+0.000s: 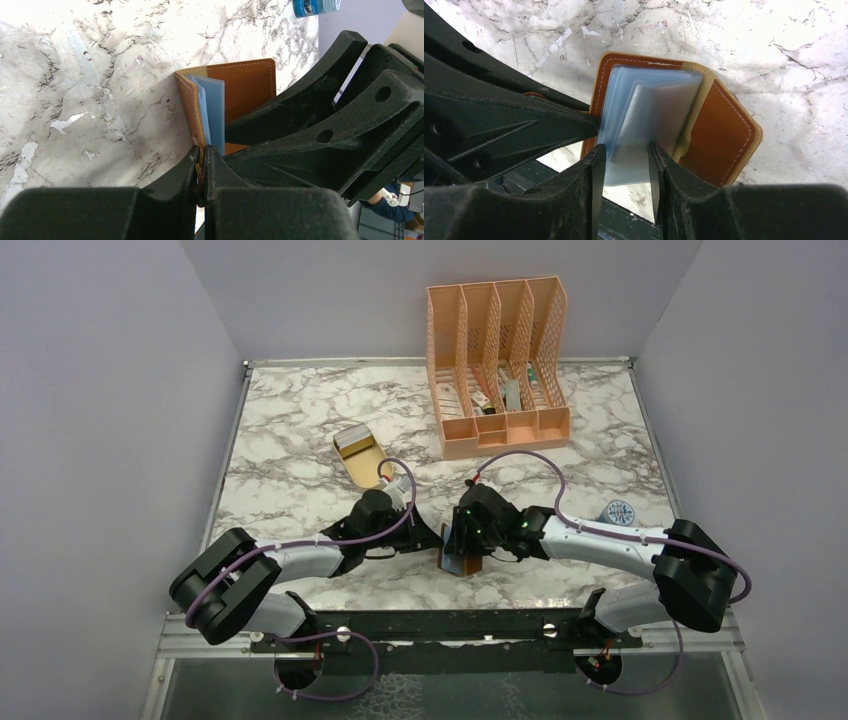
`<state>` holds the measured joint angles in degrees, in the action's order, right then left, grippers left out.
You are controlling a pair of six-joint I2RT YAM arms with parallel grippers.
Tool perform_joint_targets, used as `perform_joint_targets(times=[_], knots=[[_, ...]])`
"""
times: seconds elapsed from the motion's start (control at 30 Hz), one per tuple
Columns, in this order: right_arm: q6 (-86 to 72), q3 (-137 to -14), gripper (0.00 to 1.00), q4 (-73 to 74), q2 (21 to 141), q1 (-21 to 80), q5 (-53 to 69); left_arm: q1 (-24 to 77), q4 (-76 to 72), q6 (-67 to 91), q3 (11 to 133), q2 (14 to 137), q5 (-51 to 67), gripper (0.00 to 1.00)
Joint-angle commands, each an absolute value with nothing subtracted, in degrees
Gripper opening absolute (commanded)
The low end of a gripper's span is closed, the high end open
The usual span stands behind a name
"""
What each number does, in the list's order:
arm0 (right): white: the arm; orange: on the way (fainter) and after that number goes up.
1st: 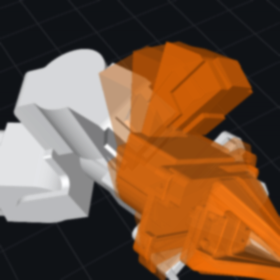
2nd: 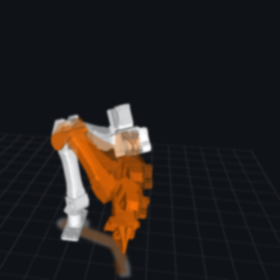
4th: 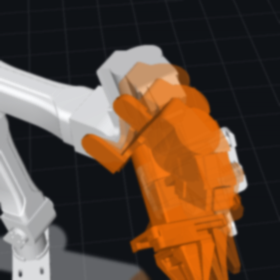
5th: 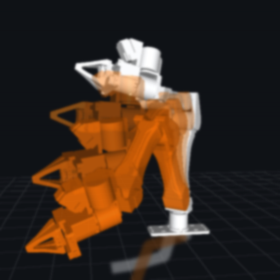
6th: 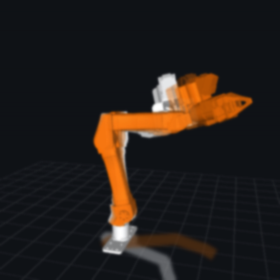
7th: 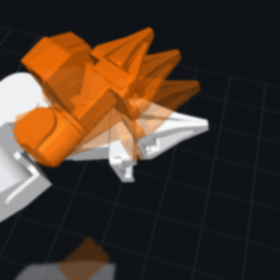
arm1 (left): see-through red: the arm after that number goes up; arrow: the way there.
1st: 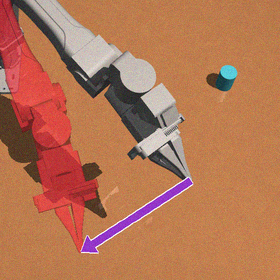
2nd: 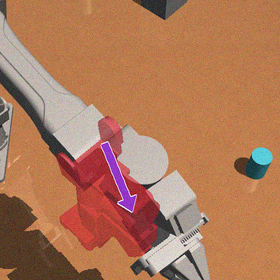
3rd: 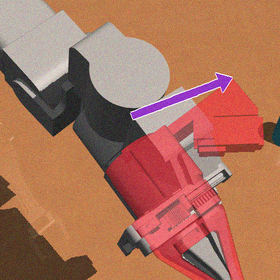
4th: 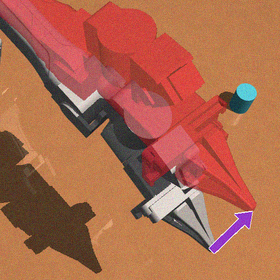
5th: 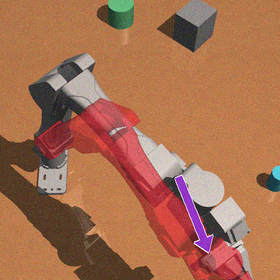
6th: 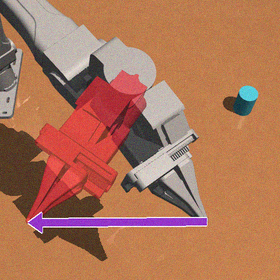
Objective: Put the credit cards into the card holder
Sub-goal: Open the card holder at the center of the board.
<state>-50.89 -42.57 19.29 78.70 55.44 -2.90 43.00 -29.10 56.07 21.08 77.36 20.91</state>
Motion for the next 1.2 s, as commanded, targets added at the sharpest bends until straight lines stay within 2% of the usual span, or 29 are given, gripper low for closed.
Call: perform_joint_targets(times=[0.0, 0.47, 0.93, 0.97, 1.17], knots=[[-51.29, -42.03, 0.39, 17.23, 78.59, 55.46, -1.76, 43.42, -31.29, 56.43, 20.73, 76.21, 19.61, 0.0], [-51.53, -41.5, 0.43, 16.61, 79.44, 55.45, -1.43, 43.46, -31.29, 56.6, 20.39, 75.76, 19.34, 0.0], [-51.72, -40.86, 0.39, 18.48, 80.83, 55.46, -4.3, 43.5, -31.25, 56.69, 20.21, 75.28, 19.29, 0.0], [-51.64, -40.69, 0.39, 18.42, 80.93, 55.41, -4.29, 43.51, -31.28, 56.69, 20.28, 75.32, 19.31, 0.01], [-51.51, -39.93, 0.38, 17.72, 82.05, 55.41, -4.35, 43.56, -31.29, 56.1, 20.58, 76.09, 19.75, 0.28]])
